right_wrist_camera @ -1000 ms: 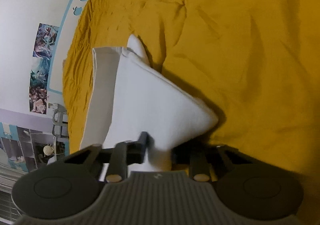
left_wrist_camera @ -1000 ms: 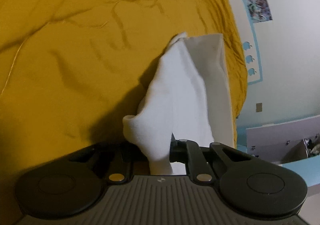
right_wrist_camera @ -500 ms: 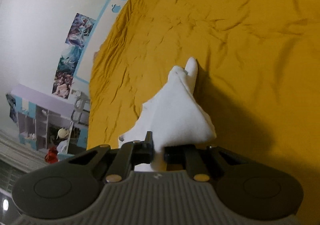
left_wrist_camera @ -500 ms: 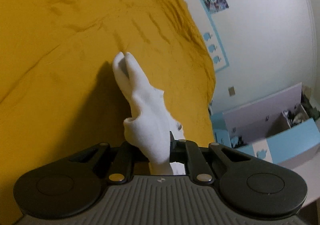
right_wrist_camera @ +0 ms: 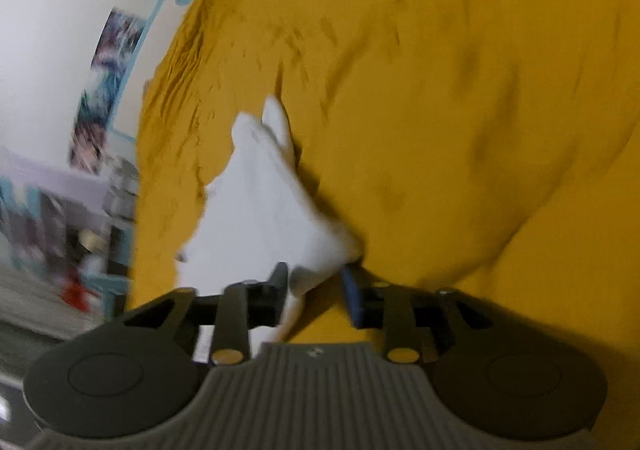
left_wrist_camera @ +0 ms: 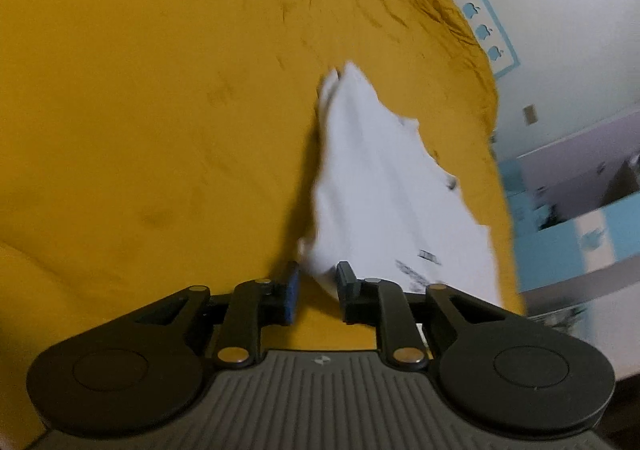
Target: Fold small clothes
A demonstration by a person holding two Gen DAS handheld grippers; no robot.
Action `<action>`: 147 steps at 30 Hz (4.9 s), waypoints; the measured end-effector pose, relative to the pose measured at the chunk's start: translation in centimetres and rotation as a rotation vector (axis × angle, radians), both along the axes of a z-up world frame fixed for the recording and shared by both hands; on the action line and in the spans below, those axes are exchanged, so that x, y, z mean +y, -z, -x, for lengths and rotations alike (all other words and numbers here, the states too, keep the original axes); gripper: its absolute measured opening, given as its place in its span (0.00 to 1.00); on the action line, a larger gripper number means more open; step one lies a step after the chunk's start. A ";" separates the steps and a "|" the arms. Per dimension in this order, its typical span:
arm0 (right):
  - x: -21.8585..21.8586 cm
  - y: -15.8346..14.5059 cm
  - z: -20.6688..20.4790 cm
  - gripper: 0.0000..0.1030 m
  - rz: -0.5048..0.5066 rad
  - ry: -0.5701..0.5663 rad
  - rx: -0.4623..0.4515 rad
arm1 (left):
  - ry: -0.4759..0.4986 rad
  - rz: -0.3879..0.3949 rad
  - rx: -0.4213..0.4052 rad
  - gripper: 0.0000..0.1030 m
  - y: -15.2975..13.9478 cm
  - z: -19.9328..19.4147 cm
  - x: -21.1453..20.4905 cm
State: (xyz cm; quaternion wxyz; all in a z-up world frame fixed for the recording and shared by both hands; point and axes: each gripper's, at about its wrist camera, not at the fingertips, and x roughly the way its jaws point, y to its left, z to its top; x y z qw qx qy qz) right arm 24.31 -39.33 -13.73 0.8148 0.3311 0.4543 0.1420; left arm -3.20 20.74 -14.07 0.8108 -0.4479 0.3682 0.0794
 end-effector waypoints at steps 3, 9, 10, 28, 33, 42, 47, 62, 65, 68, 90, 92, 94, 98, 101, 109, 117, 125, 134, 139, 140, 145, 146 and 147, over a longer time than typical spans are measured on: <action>0.2 -2.2 -0.2 0.42 0.140 -0.080 -0.113 | -0.006 -0.126 -0.022 0.32 -1.8 0.9 0.1; 2.6 -1.8 -2.5 0.42 0.258 -0.233 -0.192 | 0.005 -0.202 -0.068 0.50 -1.1 -1.5 -0.6; 2.7 -1.3 -3.0 0.42 0.256 -0.250 -0.185 | 0.012 -0.199 -0.056 0.50 -0.7 -2.1 -0.7; 5.5 -0.3 -4.0 0.05 0.228 -0.287 -0.154 | 0.119 -0.065 -0.116 0.05 0.9 -3.9 -2.5; 4.1 -1.5 -3.4 0.00 0.129 -0.282 -0.172 | 0.128 -0.001 -0.203 0.04 -0.7 -3.1 -1.5; 1.5 0.1 -2.5 0.00 0.135 -0.290 -0.089 | 0.189 0.047 -0.049 0.05 2.7 -2.7 -0.7; 0.3 1.0 -2.4 0.05 0.101 -0.236 -0.041 | 0.161 0.102 -0.070 0.13 3.1 -2.4 -0.1; 2.3 -0.1 -1.3 0.00 0.246 -0.389 -0.106 | 0.213 -0.021 -0.160 0.33 -1.3 -5.7 -3.7; 1.0 0.6 -2.0 0.00 0.205 -0.345 -0.063 | 0.219 -0.076 -0.192 0.33 -1.4 -7.0 -4.2; 1.2 -1.2 -2.1 0.05 0.221 -0.223 -0.148 | 0.239 -0.072 -0.200 0.33 -1.1 -7.8 -4.9; 13.3 2.0 -17.3 0.23 0.229 -0.330 -0.127 | 0.250 -0.104 -0.091 0.35 2.8 -18.0 -2.7; 14.0 1.2 -17.1 0.31 0.232 -0.347 -0.198 | 0.224 -0.120 -0.125 0.52 2.1 -17.3 -2.3; 15.2 1.2 -17.1 0.33 0.202 -0.383 -0.211 | 0.209 -0.130 -0.117 0.52 2.2 -17.1 -1.8; 16.1 2.2 -17.7 0.28 0.280 -0.313 -0.192 | 0.169 -0.119 -0.090 0.50 3.0 -18.0 -0.1; 16.0 3.0 -18.2 0.19 0.318 -0.272 -0.189 | 0.147 -0.198 -0.046 0.40 3.2 -19.7 0.7; 17.1 0.6 -15.6 0.26 0.307 -0.345 -0.252 | 0.122 -0.213 -0.100 0.41 0.0 -17.4 -0.2; 19.3 -1.1 -5.0 0.30 0.018 -0.566 -0.203 | 0.199 -0.120 -0.162 0.49 -1.4 -7.6 -8.3; 17.1 1.2 -0.8 0.32 0.063 -0.535 -0.133 | 0.229 -0.125 -0.093 0.47 1.5 -4.8 -8.8; 10.7 2.4 -1.2 0.22 0.082 -0.317 -0.064 | 0.222 -0.172 -0.069 0.49 0.3 -3.4 -8.3; 16.6 -1.5 -2.1 0.38 0.097 -0.418 -0.178 | 0.216 -0.222 -0.022 0.51 -0.6 -3.5 -9.5; 18.2 -1.9 -2.9 0.39 0.098 -0.439 -0.195 | 0.218 -0.218 -0.022 0.53 -0.6 -3.5 -9.6; 28.0 -1.6 -8.8 0.41 0.109 -0.462 -0.219 | 0.221 -0.184 -0.059 0.57 -0.4 -3.3 -9.9; 29.8 -1.1 -10.1 0.41 0.115 -0.452 -0.212 | 0.224 -0.181 -0.056 0.57 -0.3 -3.3 -9.9; 31.4 -0.8 -11.1 0.41 0.128 -0.442 -0.211 | 0.226 -0.176 -0.051 0.57 -0.2 -3.3 -9.9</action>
